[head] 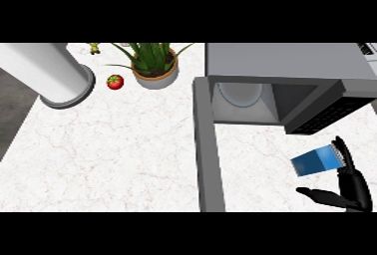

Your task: Pick up the milk, place it into the microwave and close the microwave

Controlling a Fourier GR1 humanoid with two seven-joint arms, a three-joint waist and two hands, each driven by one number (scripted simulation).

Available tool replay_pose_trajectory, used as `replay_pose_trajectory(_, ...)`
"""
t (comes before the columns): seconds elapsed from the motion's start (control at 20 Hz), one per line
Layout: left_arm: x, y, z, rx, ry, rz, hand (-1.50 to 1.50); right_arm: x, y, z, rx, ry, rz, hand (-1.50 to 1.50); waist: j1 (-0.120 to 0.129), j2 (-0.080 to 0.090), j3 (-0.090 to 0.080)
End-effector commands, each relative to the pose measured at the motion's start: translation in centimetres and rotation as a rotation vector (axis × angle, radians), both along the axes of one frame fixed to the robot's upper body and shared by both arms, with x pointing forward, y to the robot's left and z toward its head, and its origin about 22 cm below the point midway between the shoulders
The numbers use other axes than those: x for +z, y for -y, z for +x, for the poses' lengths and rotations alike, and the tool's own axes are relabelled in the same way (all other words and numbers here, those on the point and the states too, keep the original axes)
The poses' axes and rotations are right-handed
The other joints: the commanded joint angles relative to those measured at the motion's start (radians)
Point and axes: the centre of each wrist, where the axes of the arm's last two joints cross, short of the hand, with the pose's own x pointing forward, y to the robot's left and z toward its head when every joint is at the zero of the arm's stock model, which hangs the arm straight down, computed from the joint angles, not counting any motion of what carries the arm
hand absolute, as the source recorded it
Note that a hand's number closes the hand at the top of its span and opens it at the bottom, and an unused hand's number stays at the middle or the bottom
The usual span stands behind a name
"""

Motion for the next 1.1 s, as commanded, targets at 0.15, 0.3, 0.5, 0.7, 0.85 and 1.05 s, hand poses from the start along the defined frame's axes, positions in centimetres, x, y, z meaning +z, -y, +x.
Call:
replay_pose_trajectory(0.15,2.5,1.4,-0.7,-0.063,0.089,-0.066,-1.5,-0.1,-0.9,2.5,0.065,0.011,0.109,1.5,-0.009,0.0,-0.001)
replay_pose_trajectory(0.3,1.9,0.5,-0.7,-0.08,0.086,-0.055,-1.5,-0.1,-0.7,2.7,0.119,0.017,0.057,1.5,0.003,0.004,0.001)
replay_pose_trajectory(0.5,2.4,0.9,-1.3,-0.079,0.109,-0.051,-1.5,-1.3,-1.4,1.4,0.1,0.067,0.044,1.5,0.007,0.004,0.002)
replay_pose_trajectory(0.7,2.1,0.1,-0.7,-0.075,0.085,-0.05,-1.5,-0.6,-3.9,4.7,0.136,0.096,0.116,1.5,0.001,0.005,0.001)
replay_pose_trajectory(0.85,2.0,0.2,-0.4,-0.077,0.092,-0.064,-1.5,-2.0,-9.3,5.4,0.181,0.121,0.127,1.5,0.001,0.005,0.001)
replay_pose_trajectory(1.05,1.8,0.3,-1.4,-0.073,0.096,-0.074,-1.5,-1.9,-10.6,6.2,0.24,0.131,0.141,1.5,0.001,0.002,-0.001)
